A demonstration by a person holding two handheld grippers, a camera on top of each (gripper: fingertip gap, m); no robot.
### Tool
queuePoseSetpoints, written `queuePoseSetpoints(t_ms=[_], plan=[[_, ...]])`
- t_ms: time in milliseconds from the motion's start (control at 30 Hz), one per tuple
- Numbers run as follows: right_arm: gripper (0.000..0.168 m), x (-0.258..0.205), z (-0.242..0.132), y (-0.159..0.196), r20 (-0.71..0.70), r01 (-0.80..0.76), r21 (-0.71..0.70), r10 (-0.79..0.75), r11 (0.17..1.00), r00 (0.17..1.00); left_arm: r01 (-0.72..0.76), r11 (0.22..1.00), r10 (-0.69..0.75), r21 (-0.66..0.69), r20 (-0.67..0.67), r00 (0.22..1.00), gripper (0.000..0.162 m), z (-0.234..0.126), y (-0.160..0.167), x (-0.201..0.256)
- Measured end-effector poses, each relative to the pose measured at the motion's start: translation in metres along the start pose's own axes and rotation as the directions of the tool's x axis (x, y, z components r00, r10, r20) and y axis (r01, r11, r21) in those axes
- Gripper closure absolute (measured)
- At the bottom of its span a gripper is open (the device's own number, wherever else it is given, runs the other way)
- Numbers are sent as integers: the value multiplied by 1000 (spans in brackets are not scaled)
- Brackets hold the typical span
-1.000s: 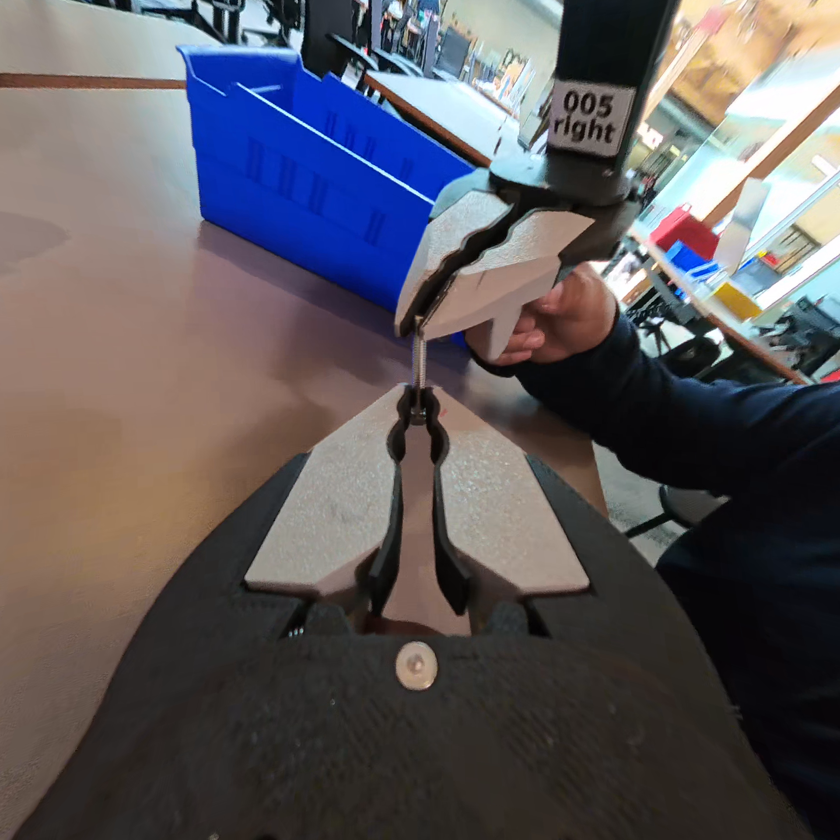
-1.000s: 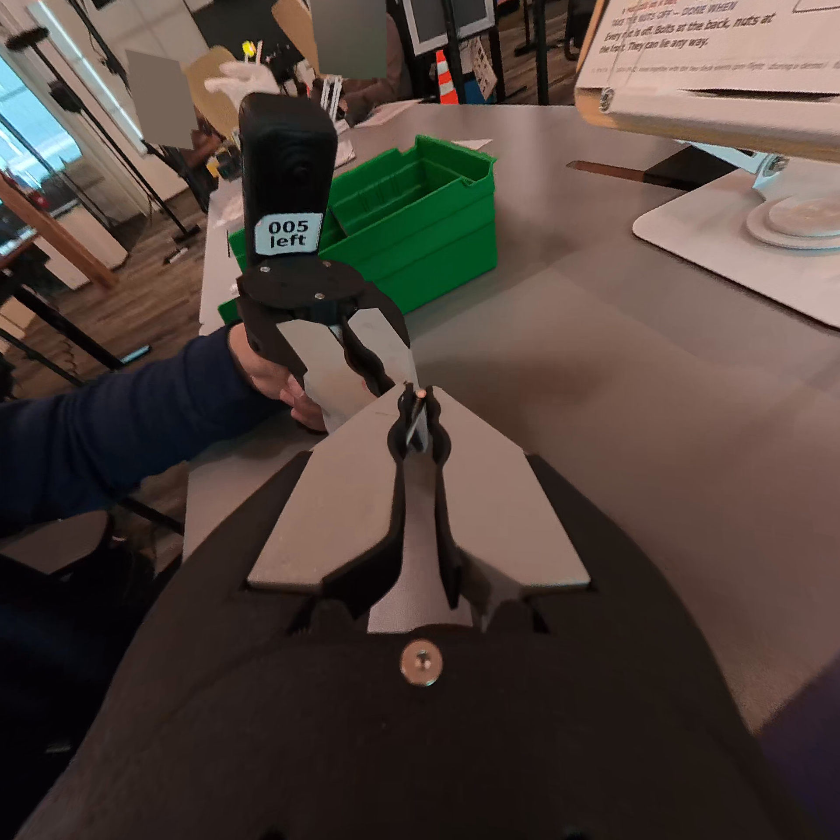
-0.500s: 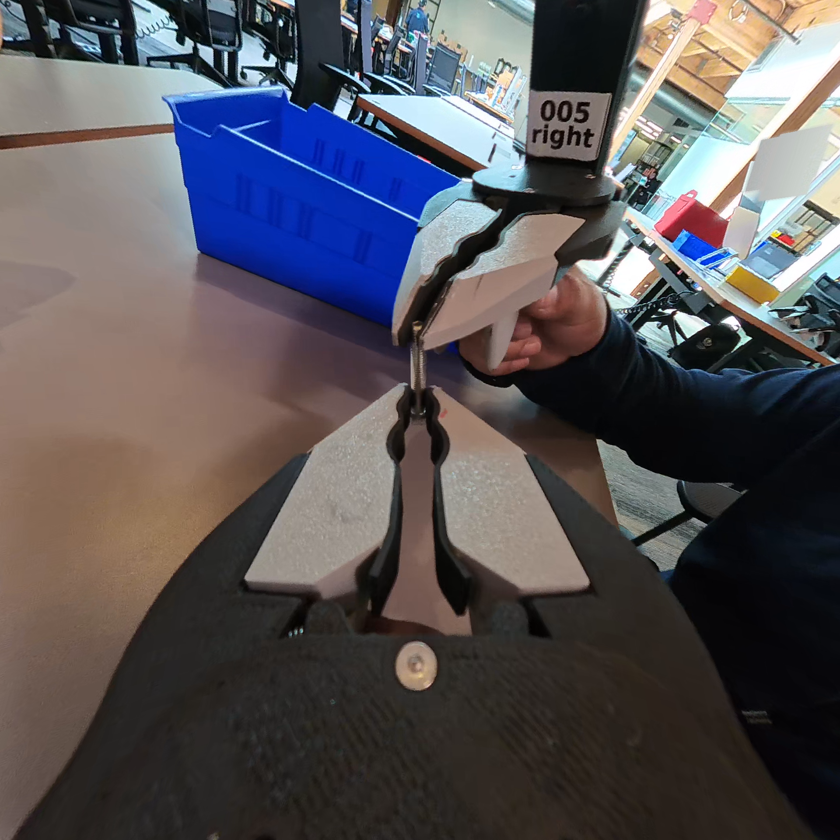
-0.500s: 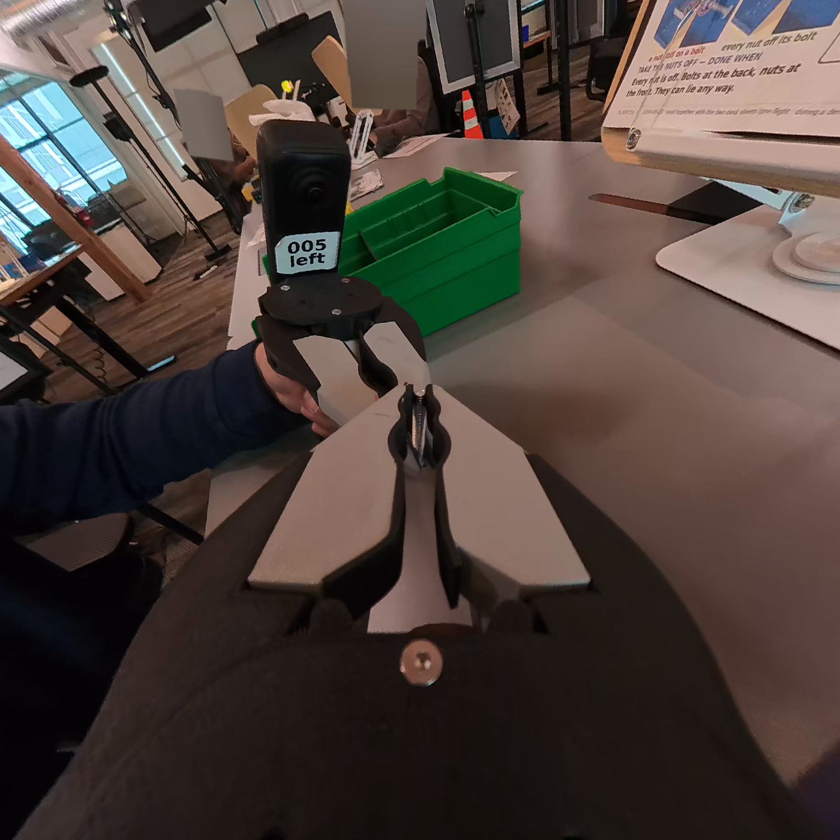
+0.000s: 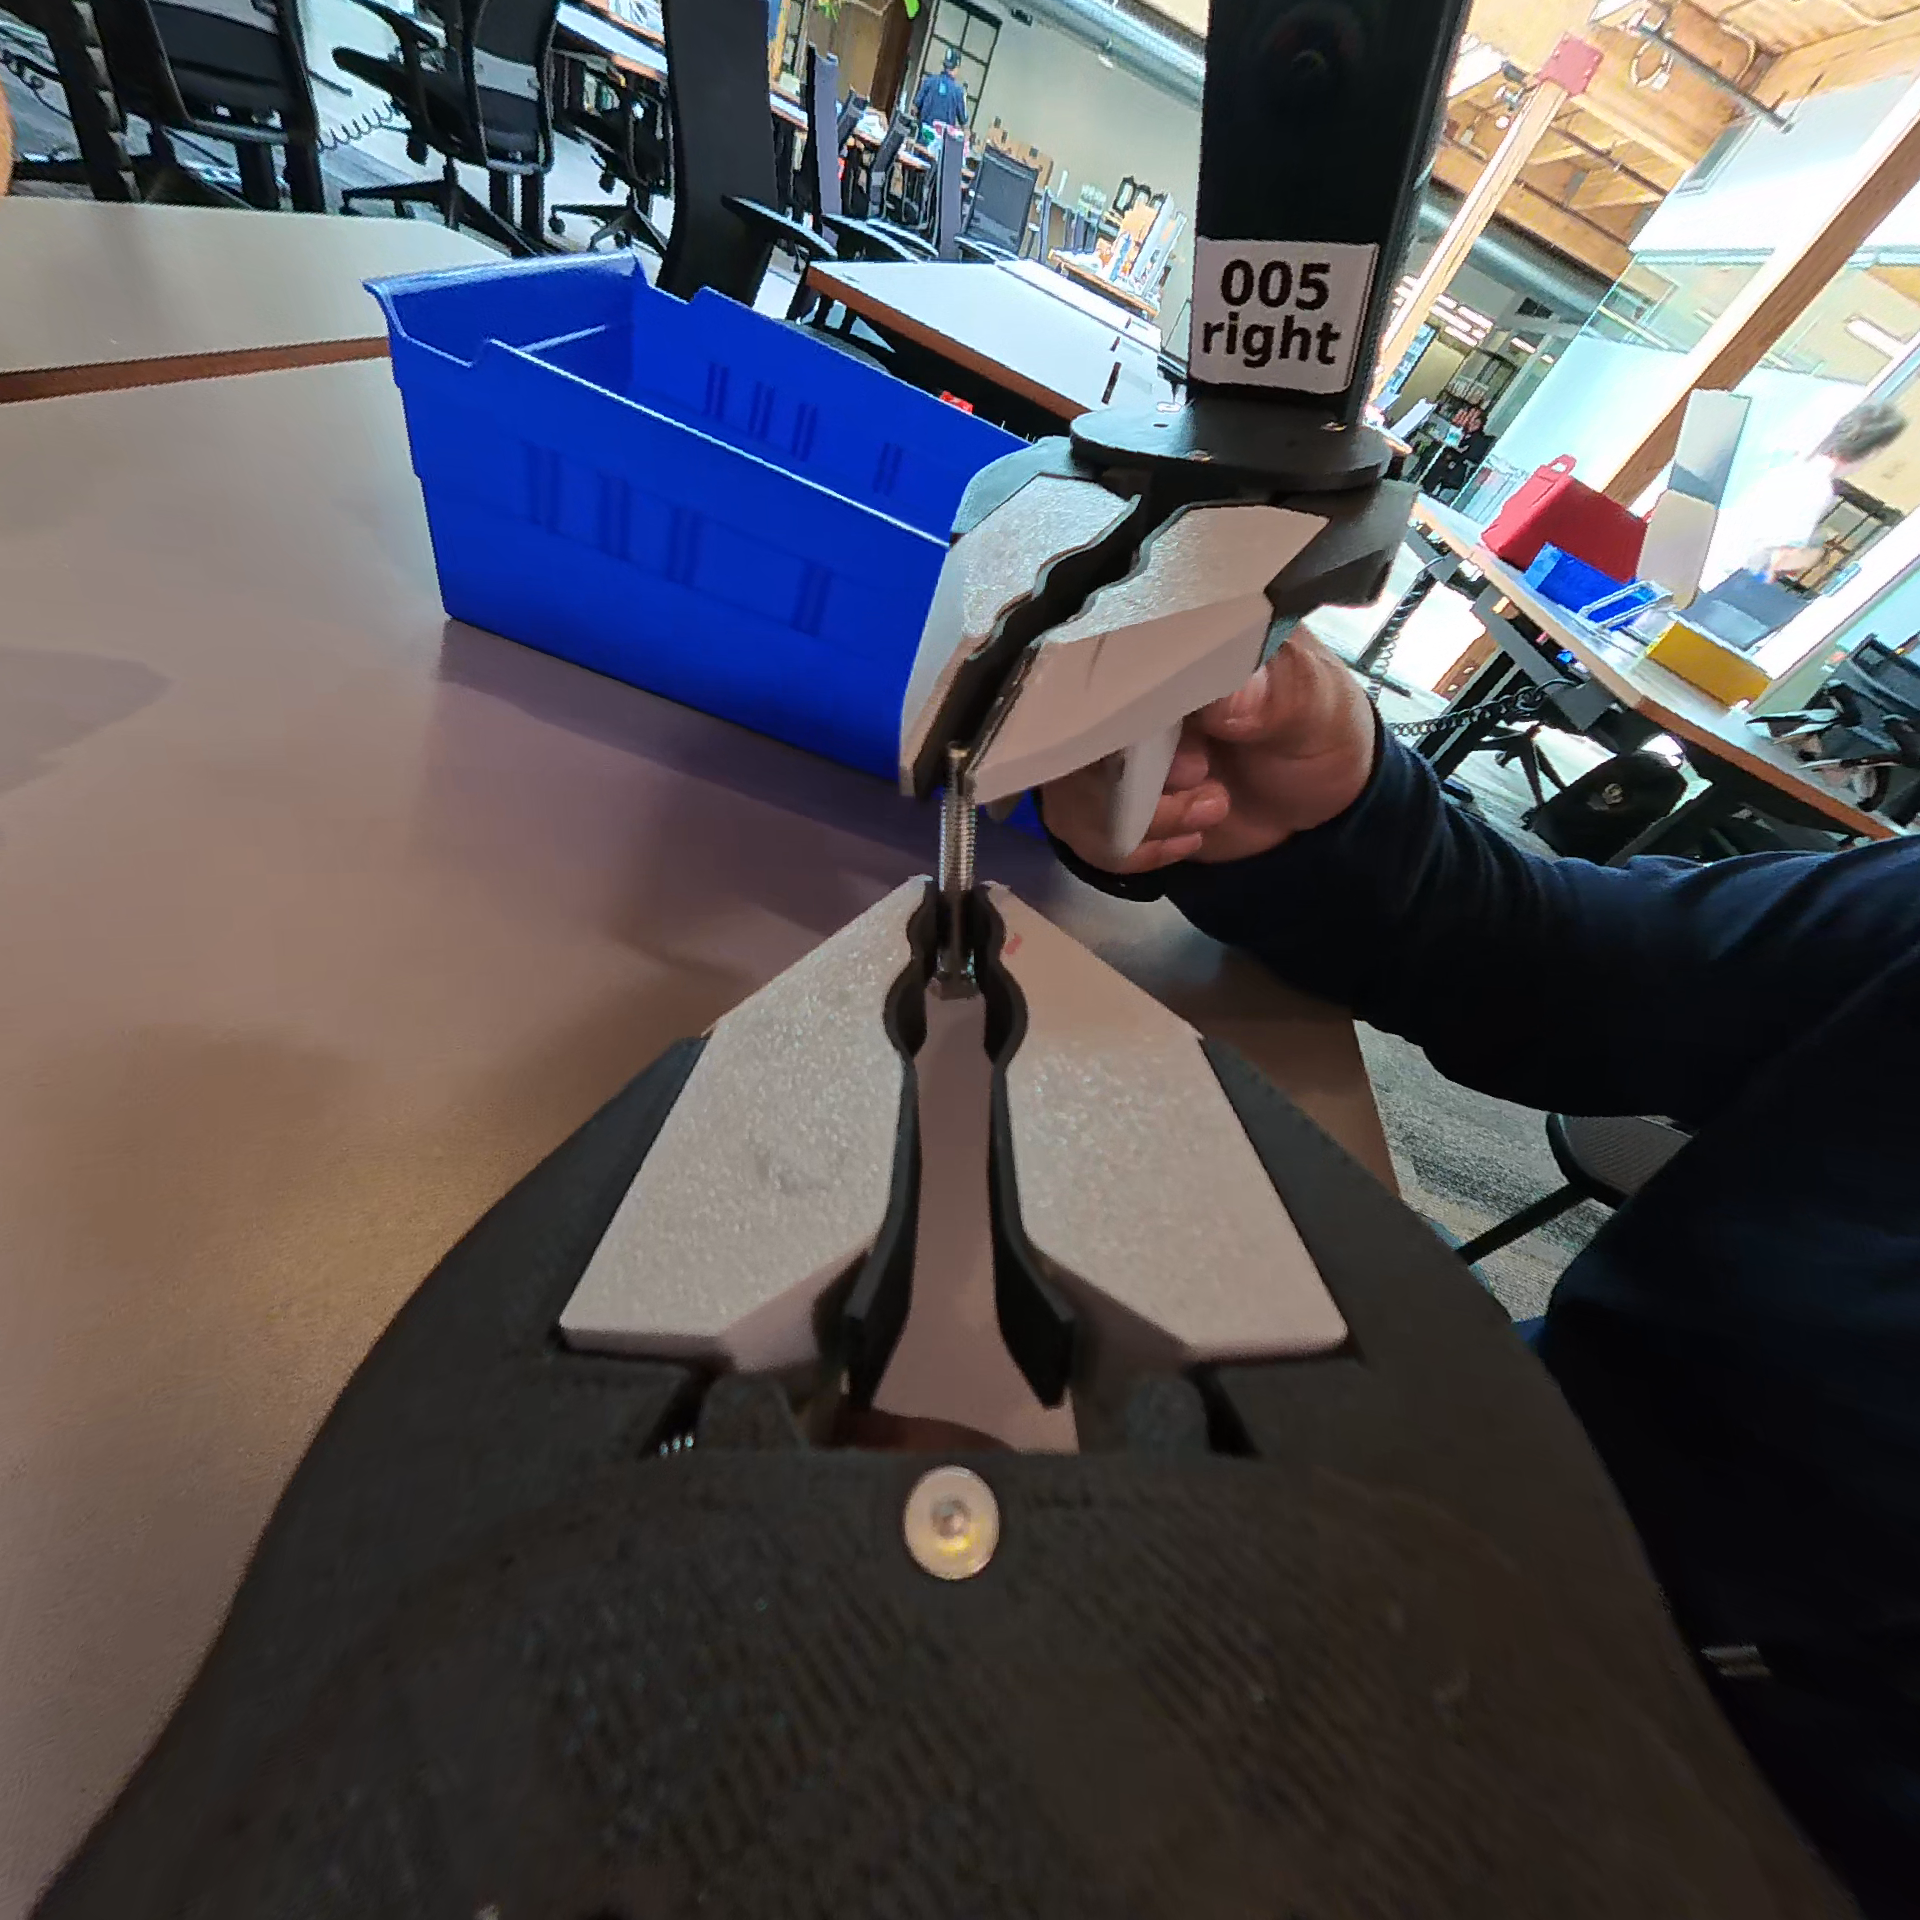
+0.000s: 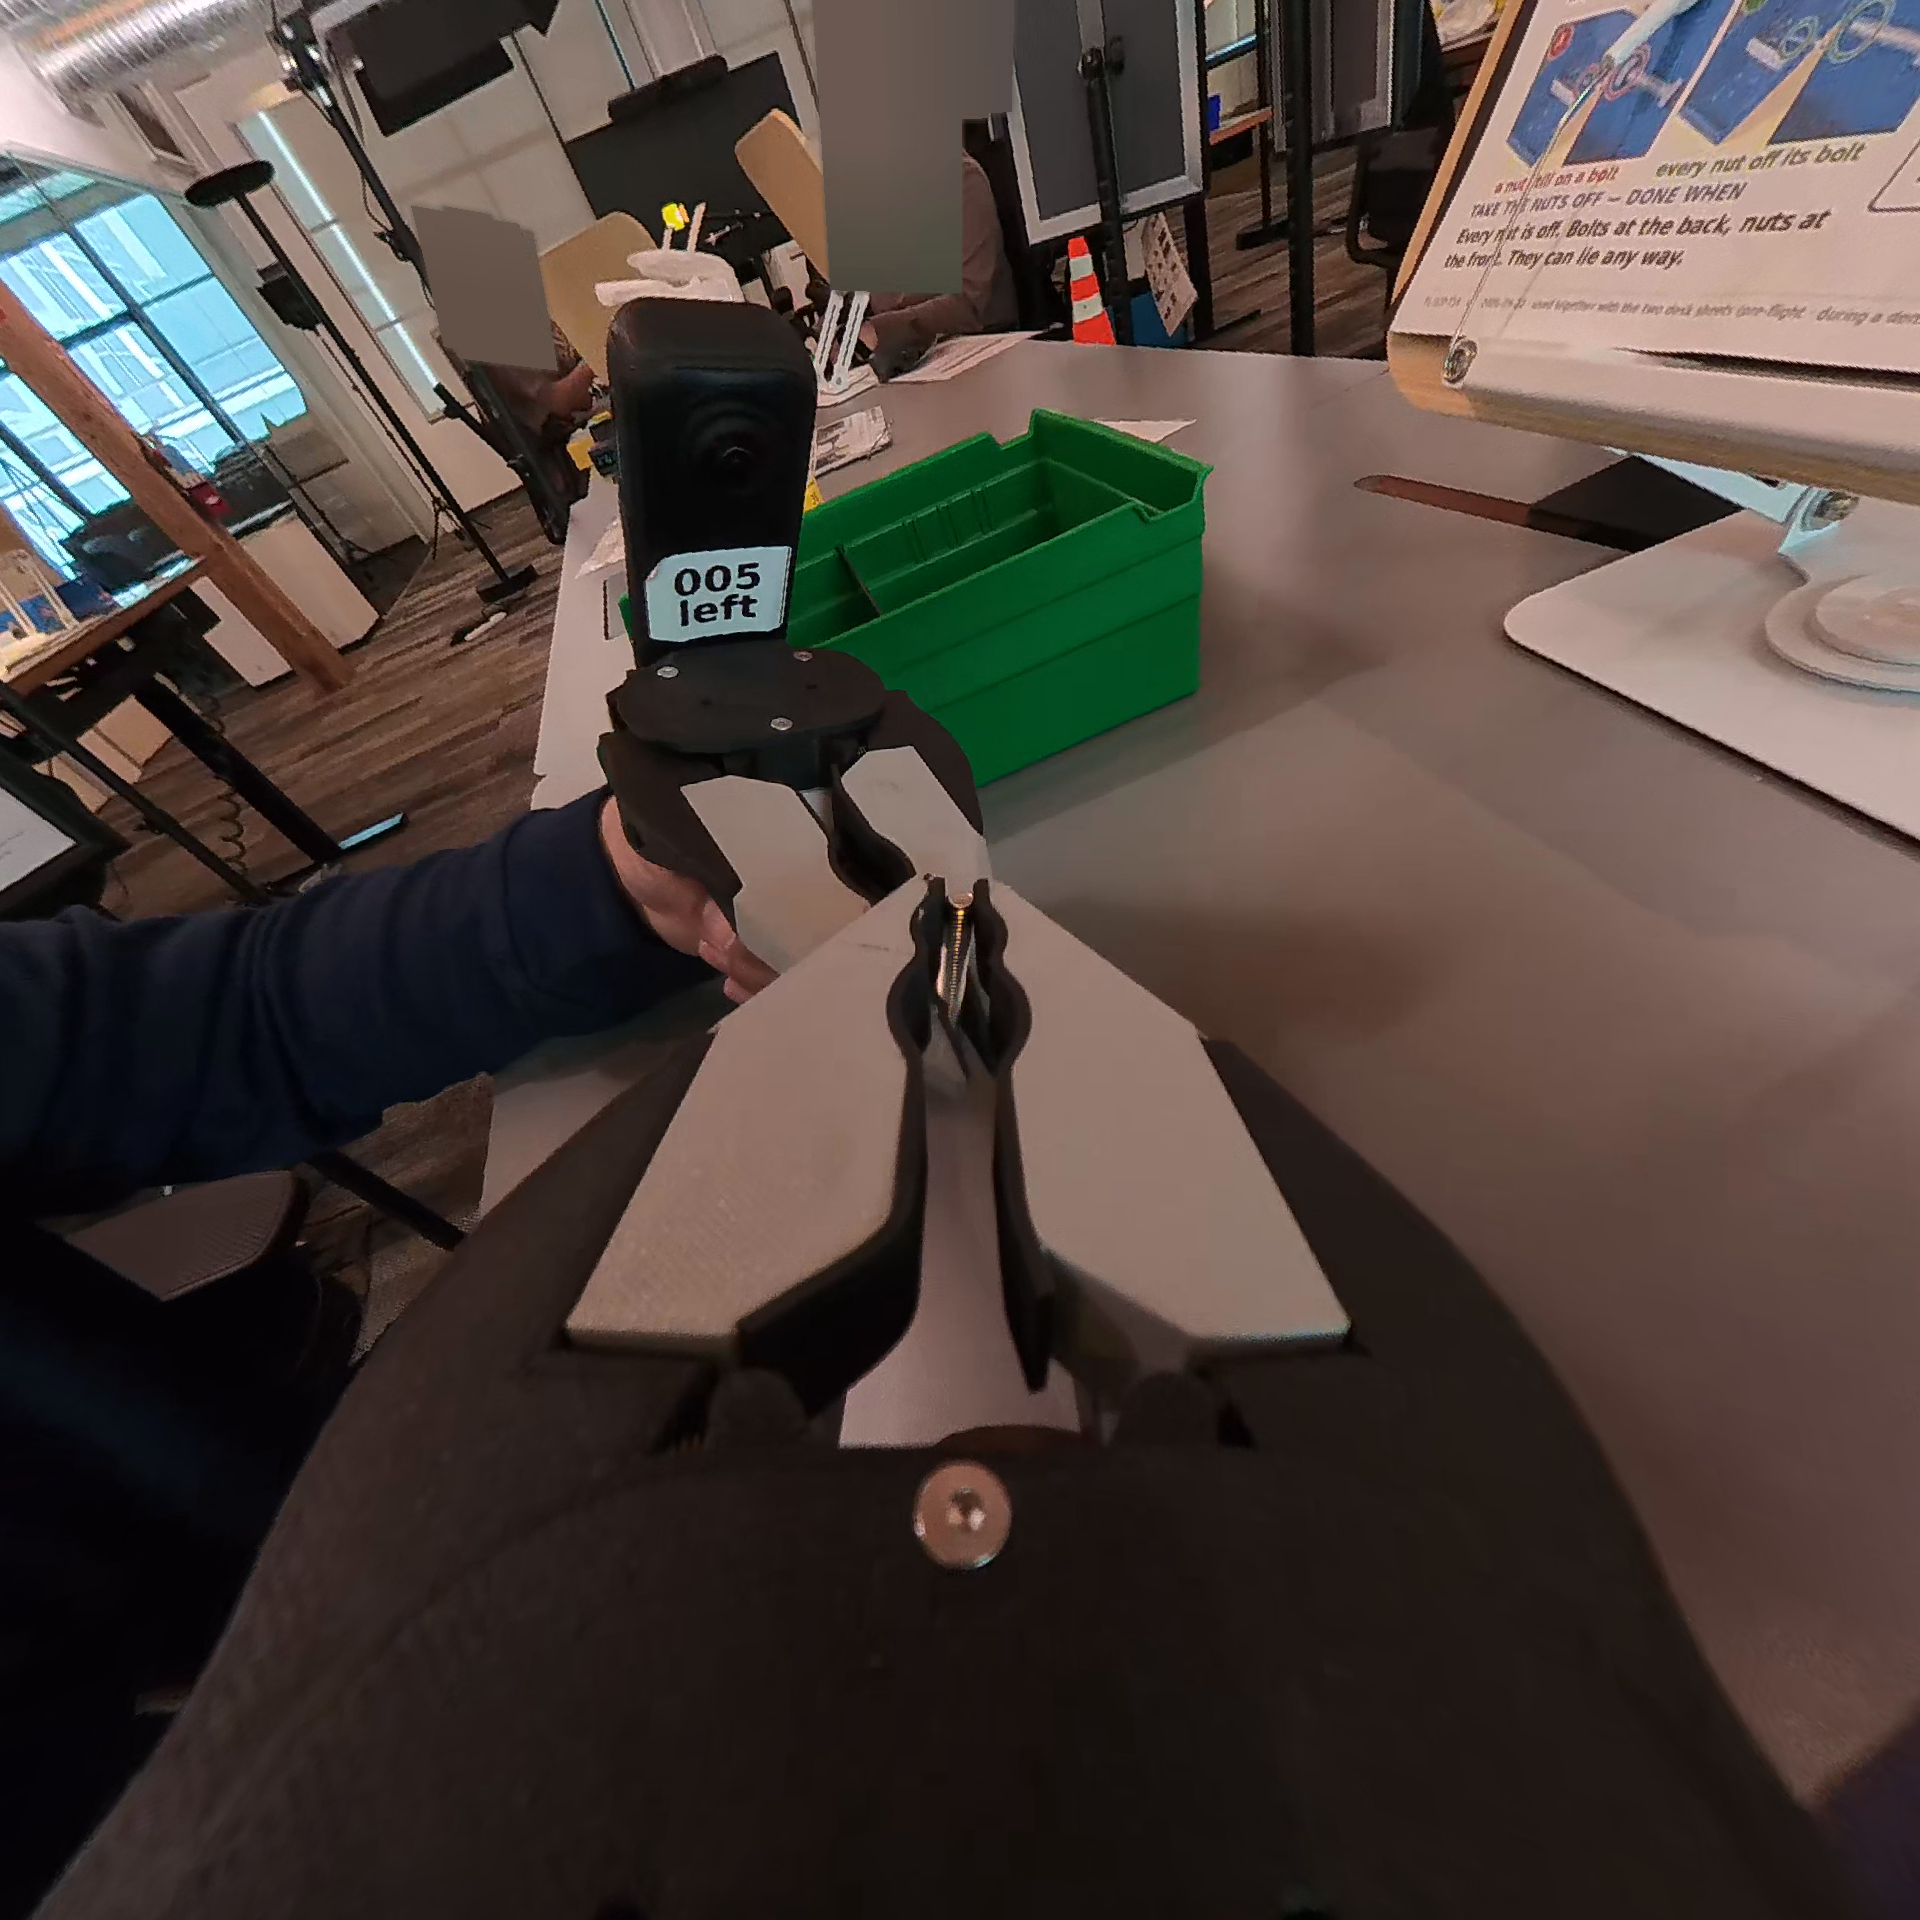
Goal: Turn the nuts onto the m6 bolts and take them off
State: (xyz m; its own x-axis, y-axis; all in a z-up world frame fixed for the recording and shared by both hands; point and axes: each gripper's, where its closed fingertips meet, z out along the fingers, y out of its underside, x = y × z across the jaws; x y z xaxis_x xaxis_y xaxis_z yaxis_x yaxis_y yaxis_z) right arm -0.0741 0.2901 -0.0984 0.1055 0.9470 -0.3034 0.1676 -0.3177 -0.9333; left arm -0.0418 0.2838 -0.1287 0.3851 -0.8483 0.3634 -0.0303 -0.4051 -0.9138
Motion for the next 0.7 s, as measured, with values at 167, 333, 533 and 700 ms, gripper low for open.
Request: queuePoseSetpoints(t_ms=[167,333,533,700], plan=[[166,-1,0,0,6,0,2,0,1000,1000,-35,999,35,-6,14,999,160,0,0,0],[163,3,-2,-1,-24,42,1,-42,999,999,-102,995,103,-6,36,994,160,-4,-1,-4],[151,31,2,45,-160,111,-293,-164,950,973,-143,989,140,23,109,984,160,-15,-1,-30],[151,49,2,95,-219,45,-524,-186,851,958,-235,970,222,65,164,961,160,-21,-9,-38]])
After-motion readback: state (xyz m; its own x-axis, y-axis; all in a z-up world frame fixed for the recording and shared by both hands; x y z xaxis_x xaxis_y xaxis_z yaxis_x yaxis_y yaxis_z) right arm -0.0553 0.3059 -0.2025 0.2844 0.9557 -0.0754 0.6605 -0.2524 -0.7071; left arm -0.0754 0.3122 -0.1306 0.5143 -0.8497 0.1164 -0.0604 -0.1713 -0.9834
